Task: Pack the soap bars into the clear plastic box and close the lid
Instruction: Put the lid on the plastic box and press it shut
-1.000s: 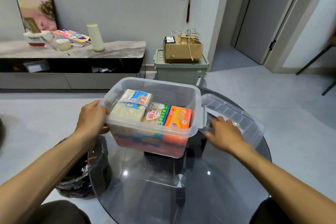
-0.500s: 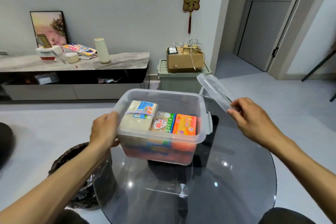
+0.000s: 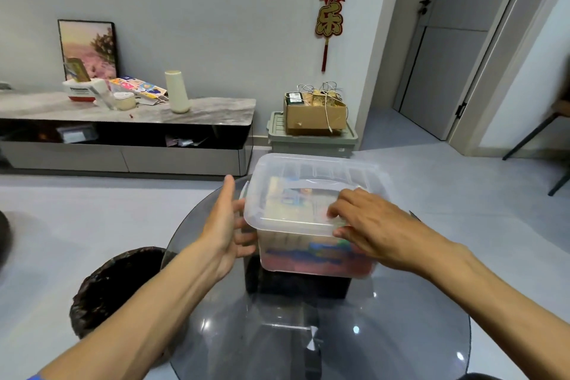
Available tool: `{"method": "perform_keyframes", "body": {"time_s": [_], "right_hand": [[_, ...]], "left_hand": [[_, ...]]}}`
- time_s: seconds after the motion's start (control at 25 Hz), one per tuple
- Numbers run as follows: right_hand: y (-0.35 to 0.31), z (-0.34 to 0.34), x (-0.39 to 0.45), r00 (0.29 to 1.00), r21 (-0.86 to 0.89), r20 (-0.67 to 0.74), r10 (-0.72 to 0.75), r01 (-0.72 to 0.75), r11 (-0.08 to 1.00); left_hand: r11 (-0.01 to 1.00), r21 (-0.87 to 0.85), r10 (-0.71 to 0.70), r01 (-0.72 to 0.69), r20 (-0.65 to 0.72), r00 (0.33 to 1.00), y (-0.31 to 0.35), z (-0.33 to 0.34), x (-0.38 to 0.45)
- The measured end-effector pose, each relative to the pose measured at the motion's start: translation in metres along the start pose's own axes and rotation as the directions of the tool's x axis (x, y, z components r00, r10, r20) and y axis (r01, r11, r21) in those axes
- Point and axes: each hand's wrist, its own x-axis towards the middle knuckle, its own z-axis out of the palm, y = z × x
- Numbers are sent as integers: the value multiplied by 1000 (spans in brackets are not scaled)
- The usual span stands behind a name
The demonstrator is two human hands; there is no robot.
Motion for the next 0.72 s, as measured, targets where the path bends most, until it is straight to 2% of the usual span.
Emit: {"method": "perform_keyframes", "body": {"time_s": [0.12,0.2,0.24,0.28,0.32,0.36,0.4,0.44,0.48,0.52,0.56,0.64,0.72], "right_hand": [[3,0,3,999,48,23,-27,26,999],[9,-3,3,999,171,46,-12,4,985],[16,-1,1,998,216,11,58,-59,975],[26,4,-5,978,219,-65,199,-180,959],[41,12,-14,898,214,-144,417,-383,899],[53,19,-24,737,290,-140,661,-607,739],[59,25,-35,547,485,21,837,-738,470],[60,32,-42,424,688,269,865,-713,135],[58,38,-44,404,770,485,775,-617,-161],[55,43,-43,428,799,548,719,-522,-299],[57,47,-39,418,826,523,743,-465,-320],[59,52,-23,325,885,401,856,-380,-270],[62,54,-11,274,921,323,906,-311,-235]], "left_hand": [[980,173,114,-96,-93,989,8,3,6],[963,215,195,-159,-153,969,7,9,9],[963,208,207,-171,-167,964,6,11,11],[968,187,200,-167,-169,965,6,11,12],[975,149,191,-167,-167,967,6,11,15],[978,116,193,-175,-166,967,6,10,16],[977,89,208,-195,-164,964,5,9,18],[976,61,218,-211,-172,961,3,9,23],[976,33,217,-215,-193,957,0,8,27],[979,4,201,-205,-207,957,-2,8,29],[982,-20,180,-188,-199,963,-5,7,32],[987,-54,137,-148,-170,976,-12,6,36],[978,-61,189,-201,-167,968,-18,6,41]]}}
